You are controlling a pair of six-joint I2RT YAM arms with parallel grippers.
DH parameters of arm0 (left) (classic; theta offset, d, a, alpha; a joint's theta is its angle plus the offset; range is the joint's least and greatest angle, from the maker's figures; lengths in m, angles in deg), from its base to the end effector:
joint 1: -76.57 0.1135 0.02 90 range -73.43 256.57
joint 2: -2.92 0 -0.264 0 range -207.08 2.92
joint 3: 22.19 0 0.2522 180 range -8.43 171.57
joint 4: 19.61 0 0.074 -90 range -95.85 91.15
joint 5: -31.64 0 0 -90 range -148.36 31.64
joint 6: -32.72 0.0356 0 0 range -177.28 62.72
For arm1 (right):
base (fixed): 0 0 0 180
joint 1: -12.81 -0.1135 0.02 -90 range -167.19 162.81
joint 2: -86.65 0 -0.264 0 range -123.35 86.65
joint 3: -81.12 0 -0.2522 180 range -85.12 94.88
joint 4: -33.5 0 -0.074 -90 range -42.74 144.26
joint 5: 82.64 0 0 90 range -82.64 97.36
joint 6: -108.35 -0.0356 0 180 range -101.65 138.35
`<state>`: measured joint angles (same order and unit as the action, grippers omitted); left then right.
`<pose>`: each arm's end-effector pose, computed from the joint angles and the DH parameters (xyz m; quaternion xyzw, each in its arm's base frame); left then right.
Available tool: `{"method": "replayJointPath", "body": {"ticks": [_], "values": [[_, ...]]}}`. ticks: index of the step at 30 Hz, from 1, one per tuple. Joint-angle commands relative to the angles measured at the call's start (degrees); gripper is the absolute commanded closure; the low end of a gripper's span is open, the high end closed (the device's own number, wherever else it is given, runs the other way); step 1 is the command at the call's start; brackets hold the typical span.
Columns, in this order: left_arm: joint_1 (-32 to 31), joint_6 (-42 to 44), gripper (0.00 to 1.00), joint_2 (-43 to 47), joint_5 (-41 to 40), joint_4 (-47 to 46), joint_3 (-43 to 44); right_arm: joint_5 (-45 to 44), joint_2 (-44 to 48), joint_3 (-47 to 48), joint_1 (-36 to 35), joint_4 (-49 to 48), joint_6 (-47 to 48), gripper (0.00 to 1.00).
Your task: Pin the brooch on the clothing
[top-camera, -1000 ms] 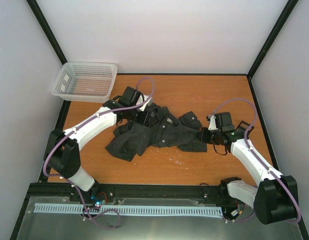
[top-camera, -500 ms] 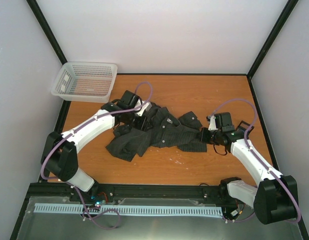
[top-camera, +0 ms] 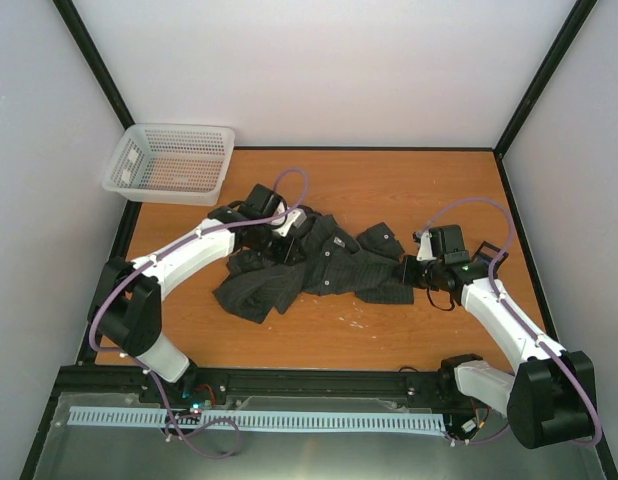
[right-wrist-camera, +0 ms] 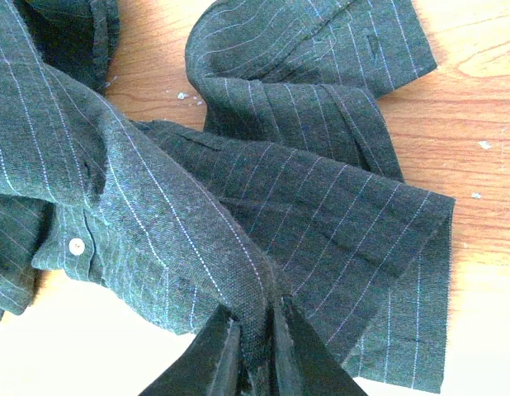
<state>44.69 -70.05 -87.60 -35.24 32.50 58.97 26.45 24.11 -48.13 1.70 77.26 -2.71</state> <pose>0.2662 -0.1820 0.2427 0.2063 0.9281 -0.2714 0.1495 0.1999 0.0511 0.2075 0.0328 0.9426 0.2331 0.2367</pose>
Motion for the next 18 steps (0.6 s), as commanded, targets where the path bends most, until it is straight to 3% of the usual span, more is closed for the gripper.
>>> {"method": "replayJointPath", "body": {"ticks": [1,3,6,13,18], "values": [[0.2,0.0,0.71,-0.4,-0.4,-0.3,-0.4,0.3,0.9,-0.3,0.7,-0.6,-0.7,0.88],[0.2,0.4,0.87,0.6,-3.8,0.2,0.2,0.4,0.9,-0.1,0.7,-0.5,-0.6,0.88],[0.2,1.3,0.98,3.6,-8.7,0.2,2.0,-0.2,1.8,1.3,0.7,-0.4,-0.3,0.93],[0.2,4.2,0.99,12.0,-23.4,-1.3,9.1,-7.1,6.2,12.9,0.7,1.4,2.6,0.97],[0.2,10.1,0.99,19.6,-25.5,-7.9,14.5,-14.6,10.4,26.6,0.7,1.6,6.1,0.97]]}}
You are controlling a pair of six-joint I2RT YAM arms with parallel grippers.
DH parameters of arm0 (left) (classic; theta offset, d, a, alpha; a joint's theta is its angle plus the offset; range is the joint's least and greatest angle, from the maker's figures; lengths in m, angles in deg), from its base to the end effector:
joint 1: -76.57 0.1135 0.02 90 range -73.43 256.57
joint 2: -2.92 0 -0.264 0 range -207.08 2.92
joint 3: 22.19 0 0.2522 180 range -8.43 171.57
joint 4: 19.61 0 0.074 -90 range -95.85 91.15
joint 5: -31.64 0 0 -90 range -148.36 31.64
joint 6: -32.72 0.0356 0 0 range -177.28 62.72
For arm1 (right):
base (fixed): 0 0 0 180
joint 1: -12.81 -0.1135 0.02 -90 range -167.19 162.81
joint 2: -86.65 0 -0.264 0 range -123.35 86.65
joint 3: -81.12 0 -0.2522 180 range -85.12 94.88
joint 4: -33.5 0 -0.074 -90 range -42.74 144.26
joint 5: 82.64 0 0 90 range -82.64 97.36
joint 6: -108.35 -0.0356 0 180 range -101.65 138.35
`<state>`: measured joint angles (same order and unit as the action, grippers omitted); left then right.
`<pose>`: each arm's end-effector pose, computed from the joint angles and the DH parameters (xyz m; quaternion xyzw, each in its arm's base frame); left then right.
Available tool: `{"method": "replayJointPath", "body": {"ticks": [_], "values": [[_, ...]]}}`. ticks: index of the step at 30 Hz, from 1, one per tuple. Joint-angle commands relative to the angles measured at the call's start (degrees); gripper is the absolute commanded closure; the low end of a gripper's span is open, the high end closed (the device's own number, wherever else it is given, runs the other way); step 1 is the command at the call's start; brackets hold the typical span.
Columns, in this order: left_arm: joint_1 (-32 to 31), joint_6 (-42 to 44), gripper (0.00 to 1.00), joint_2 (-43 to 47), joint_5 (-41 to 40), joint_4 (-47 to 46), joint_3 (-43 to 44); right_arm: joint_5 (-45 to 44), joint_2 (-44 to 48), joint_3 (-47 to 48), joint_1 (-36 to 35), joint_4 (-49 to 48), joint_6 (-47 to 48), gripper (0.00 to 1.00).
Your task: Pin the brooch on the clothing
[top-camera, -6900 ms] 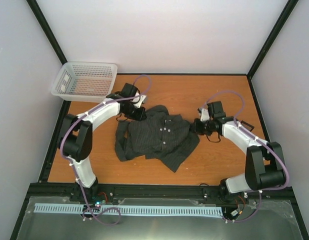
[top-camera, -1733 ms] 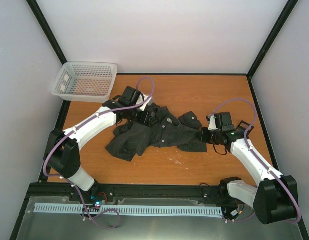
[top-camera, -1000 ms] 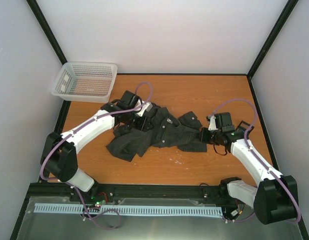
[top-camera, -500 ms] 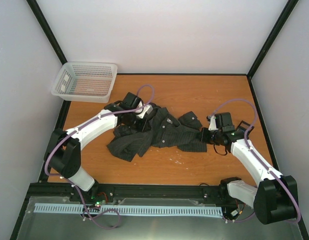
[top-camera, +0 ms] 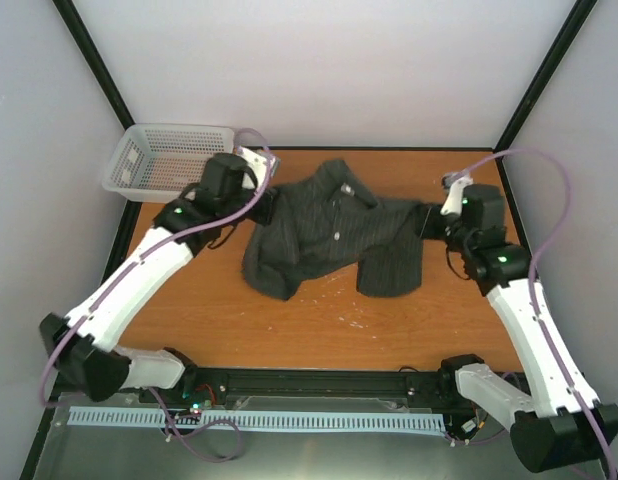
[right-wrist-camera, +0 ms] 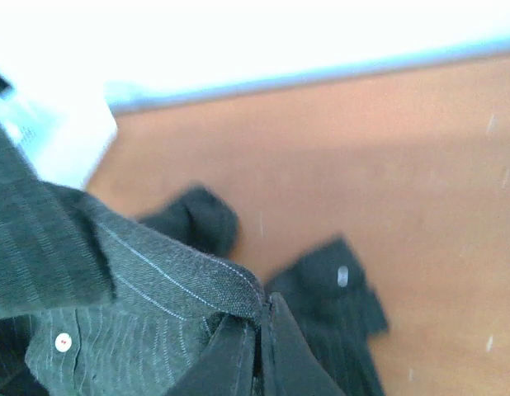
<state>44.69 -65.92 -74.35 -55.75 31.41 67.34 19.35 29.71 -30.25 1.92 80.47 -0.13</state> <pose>0.2485 -0.1565 0.3560 0.1912 0.8810 -0.1690 0.3984 0.2066 0.0473 0.3230 0.0106 0.8845 0.2056 0.4186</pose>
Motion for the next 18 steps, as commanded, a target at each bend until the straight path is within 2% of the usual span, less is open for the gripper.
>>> {"method": "replayJointPath", "body": {"ticks": [1,3,5,8,10,14,18], "values": [[0.2,7.6,0.99,7.6,-4.3,-8.0,8.0,-8.6,6.1,10.9,0.4,-2.5,4.2,0.97],[0.2,10.7,0.99,10.8,-1.1,-9.9,12.1,-9.1,8.5,15.5,0.4,-4.3,5.9,0.97],[0.2,13.5,0.99,13.8,5.8,-11.4,16.3,-7.5,11.0,20.2,0.4,-6.1,8.4,0.97],[0.2,15.2,0.99,18.6,19.7,-13.5,21.5,-2.1,15.9,24.2,0.4,-10.5,11.2,0.97],[0.2,14.3,0.99,21.7,24.8,-15.4,23.8,4.3,18.4,25.8,0.4,-14.0,12.7,0.97],[0.2,9.9,0.99,24.6,29.9,-16.4,28.3,13.1,20.4,31.3,0.4,-16.4,13.3,0.97],[0.2,6.5,0.99,24.8,32.5,-17.5,29.9,15.6,19.2,36.9,0.4,-16.1,12.2,0.97]]}}
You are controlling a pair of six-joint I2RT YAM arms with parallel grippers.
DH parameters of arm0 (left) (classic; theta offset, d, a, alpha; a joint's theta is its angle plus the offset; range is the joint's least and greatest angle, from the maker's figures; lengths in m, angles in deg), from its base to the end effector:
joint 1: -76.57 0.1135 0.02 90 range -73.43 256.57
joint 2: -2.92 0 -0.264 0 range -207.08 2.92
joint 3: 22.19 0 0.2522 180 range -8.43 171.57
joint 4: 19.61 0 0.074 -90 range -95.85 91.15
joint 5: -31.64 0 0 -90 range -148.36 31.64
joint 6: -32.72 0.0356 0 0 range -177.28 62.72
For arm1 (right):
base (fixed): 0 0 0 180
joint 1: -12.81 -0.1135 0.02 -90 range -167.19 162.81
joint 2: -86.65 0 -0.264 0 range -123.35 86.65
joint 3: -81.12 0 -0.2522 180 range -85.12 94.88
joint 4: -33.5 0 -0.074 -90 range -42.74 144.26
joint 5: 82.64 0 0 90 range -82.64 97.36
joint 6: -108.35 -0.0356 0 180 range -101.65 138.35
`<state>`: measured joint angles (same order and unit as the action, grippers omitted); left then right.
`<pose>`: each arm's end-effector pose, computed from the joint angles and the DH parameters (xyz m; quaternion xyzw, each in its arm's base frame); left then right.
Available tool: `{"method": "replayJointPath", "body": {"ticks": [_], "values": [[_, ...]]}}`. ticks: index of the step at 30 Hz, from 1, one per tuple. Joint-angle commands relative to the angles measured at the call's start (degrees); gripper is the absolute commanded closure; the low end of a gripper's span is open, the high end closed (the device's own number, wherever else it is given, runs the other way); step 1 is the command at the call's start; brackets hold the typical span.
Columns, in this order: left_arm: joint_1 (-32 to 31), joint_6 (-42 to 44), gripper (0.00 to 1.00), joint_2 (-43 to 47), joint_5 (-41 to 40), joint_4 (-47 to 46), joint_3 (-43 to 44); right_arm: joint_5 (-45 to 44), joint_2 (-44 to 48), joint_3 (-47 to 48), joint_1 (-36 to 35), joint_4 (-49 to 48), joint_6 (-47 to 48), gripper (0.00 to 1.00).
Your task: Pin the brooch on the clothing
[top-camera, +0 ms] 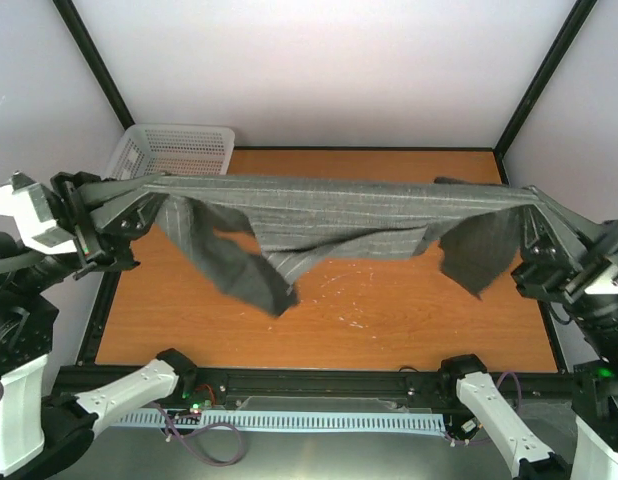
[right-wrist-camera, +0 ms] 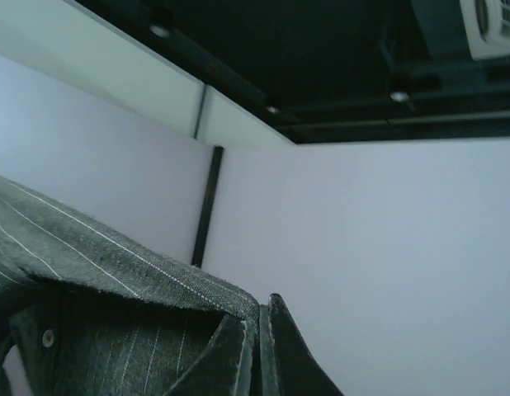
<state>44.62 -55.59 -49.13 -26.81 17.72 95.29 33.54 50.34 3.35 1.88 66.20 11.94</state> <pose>0.0364 -0.0447 0.6002 0.3664 0.4063 -0.3504 0.7602 -0.0042 0.0152 0.5581 -0.2174 0.4549 0.2356 0.8308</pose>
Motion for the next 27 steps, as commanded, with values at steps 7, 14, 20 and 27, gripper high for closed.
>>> {"method": "replayJointPath", "body": {"ticks": [7,14,20,27], "values": [[0.3,-3.1,0.99,-8.4,-28.6,-3.4,0.0,-13.7,-6.1,-3.1,0.5,-7.9,1.0,0.97],[7.9,-1.7,0.99,-30.7,-47.1,-5.1,-3.6,-37.8,-18.2,-20.1,0.5,-23.0,5.6,0.97],[17.3,-6.2,0.65,-56.8,-46.7,-5.0,4.1,-41.8,-39.8,-26.6,0.9,-37.1,11.5,0.71],[17.9,-8.0,0.12,-80.8,-50.3,21.9,42.4,-45.2,-67.8,4.2,2.0,3.0,1.0,0.13]]}}
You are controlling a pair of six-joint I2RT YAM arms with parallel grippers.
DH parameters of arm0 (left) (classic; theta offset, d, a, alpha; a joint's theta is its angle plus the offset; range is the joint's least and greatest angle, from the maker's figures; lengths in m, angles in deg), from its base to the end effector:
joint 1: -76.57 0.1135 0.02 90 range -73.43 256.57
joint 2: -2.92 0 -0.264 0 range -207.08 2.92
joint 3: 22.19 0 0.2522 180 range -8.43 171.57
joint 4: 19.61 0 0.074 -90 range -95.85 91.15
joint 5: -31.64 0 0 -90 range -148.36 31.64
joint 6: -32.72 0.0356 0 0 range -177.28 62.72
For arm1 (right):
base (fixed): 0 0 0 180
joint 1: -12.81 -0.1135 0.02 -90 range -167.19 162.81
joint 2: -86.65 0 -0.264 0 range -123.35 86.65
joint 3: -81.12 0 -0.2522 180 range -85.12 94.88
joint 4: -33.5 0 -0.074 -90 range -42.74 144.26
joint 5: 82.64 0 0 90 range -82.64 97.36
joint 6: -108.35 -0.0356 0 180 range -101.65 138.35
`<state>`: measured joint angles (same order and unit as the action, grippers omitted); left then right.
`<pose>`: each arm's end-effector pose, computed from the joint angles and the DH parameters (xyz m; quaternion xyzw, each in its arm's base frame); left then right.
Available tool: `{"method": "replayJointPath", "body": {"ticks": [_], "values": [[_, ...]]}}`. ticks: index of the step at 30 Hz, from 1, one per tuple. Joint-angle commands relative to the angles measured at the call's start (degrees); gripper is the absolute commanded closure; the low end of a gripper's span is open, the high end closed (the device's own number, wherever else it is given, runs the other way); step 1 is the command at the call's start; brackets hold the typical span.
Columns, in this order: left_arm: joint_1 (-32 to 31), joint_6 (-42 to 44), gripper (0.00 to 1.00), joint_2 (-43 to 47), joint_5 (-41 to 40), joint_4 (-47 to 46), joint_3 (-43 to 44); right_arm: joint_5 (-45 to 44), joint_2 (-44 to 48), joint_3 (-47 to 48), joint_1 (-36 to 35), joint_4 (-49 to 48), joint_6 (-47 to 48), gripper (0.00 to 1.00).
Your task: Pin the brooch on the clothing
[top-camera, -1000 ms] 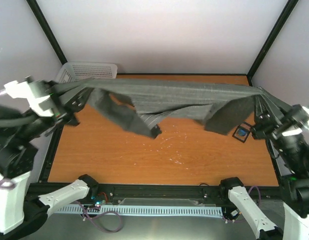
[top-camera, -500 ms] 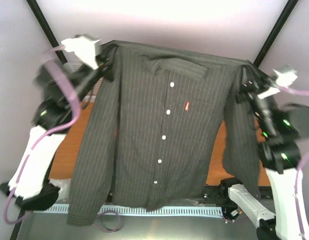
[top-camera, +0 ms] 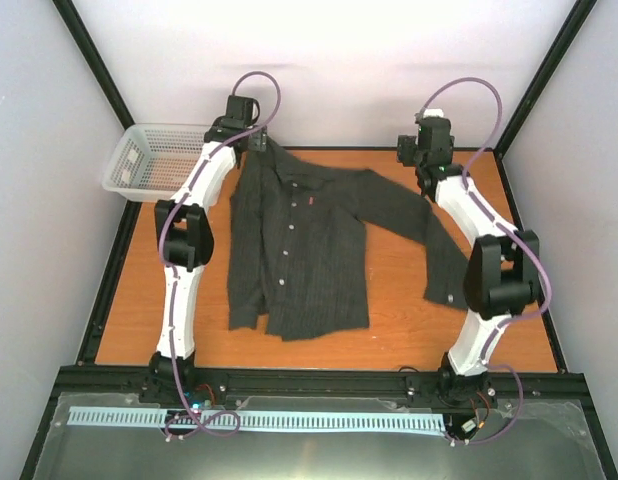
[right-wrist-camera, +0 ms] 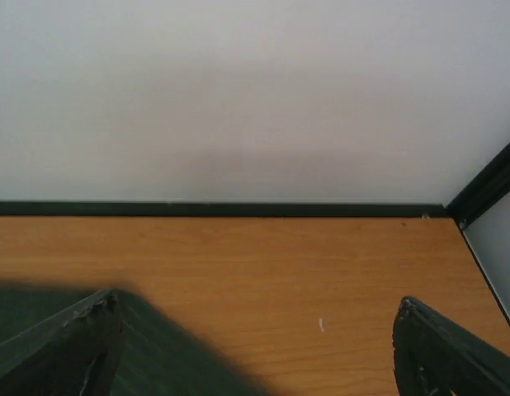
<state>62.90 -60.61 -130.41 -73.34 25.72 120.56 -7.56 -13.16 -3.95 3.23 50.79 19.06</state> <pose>0.5247 -0.1181 0.2832 0.0205 0.8848 0.0482 0.4630 0.4124 0.0603 0.3113 -0.0016 0.8260 -0.0646 0.5599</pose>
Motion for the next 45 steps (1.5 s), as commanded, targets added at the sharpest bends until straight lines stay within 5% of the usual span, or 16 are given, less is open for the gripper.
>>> {"method": "replayJointPath", "body": {"ticks": [1,6,10,14,23,32,39,45], "values": [[-0.5,-3.5,0.02,3.0,-2.9,13.6,14.8,-2.4,-4.1,11.9,0.7,20.6,-8.0,0.12],[-0.6,-2.7,0.00,22.7,7.4,3.6,-13.9,20.4,2.8,3.9,0.5,20.0,-15.8,0.09],[-0.7,-5.8,0.00,33.9,20.9,2.4,-30.4,40.6,7.4,-7.7,-0.5,11.2,-22.1,0.09],[-1.0,-8.1,0.00,44.4,32.9,-4.1,-46.7,52.7,6.0,-10.6,-6.4,13.0,-21.2,0.10],[-1.1,-12.3,0.00,58.2,36.1,-11.1,-66.4,54.4,-4.9,-7.7,-21.0,23.4,-15.5,0.17],[-1.1,-16.1,0.00,61.1,33.8,-12.3,-74.5,50.0,-11.8,-5.8,-23.3,27.9,-12.1,0.18],[-1.1,-16.1,0.00,62.0,30.4,-12.0,-75.0,42.7,-8.3,-16.8,-23.1,27.7,-14.0,0.18],[-0.9,-15.8,0.00,62.1,28.0,-9.1,-75.1,35.2,5.5,-34.7,-20.0,28.1,-21.0,0.17]]}}
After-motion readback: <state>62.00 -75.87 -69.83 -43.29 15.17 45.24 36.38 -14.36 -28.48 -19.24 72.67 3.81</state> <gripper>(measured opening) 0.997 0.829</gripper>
